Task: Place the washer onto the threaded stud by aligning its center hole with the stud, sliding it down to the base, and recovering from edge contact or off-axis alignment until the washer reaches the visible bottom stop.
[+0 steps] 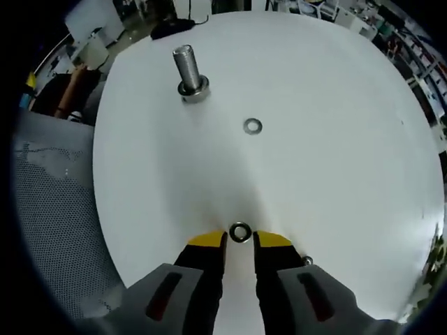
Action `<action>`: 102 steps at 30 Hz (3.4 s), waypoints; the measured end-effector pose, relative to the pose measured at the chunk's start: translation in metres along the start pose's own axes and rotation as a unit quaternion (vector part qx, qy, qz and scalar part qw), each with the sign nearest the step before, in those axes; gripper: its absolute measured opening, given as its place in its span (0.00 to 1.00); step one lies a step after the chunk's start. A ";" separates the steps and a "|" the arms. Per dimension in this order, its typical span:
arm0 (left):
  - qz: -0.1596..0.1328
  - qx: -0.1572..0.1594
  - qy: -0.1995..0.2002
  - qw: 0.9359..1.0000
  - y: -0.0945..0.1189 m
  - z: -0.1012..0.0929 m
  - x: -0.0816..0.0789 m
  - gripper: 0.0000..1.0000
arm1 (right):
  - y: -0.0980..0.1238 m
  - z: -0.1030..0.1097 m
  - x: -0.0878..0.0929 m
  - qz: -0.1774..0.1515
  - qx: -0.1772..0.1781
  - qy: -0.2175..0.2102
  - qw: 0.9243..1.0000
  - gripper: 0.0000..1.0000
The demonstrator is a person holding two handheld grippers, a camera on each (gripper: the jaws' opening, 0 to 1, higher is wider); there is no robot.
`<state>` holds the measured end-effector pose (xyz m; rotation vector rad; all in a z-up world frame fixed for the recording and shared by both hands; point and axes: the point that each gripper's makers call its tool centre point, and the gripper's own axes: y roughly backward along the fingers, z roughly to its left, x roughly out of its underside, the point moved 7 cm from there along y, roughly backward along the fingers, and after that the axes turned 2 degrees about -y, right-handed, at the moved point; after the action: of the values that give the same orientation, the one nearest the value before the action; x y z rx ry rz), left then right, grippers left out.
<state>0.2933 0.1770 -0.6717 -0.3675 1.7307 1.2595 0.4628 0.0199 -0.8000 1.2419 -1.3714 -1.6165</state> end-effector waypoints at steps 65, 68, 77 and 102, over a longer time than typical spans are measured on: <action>-0.005 0.006 -0.003 1.000 0.000 -0.002 -0.002 0.18 | 0.043 0.003 0.026 -0.027 0.016 -0.043 0.999 0.13; -0.007 0.006 -0.002 1.000 0.000 -0.002 -0.002 0.18 | 0.052 0.003 0.027 -0.034 0.021 -0.043 0.998 0.13; -0.013 0.004 -0.001 1.000 0.002 -0.001 -0.003 0.18 | 0.081 -0.003 0.023 -0.061 0.039 -0.037 0.997 0.13; -0.012 0.011 -0.006 1.000 0.002 -0.003 -0.003 0.17 | 0.076 -0.042 0.023 -0.051 0.083 -0.042 0.994 0.13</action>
<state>0.2920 0.1744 -0.6684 -0.3657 1.7233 1.2210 0.4888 -0.0323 -0.7313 1.3748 -1.5432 -1.6686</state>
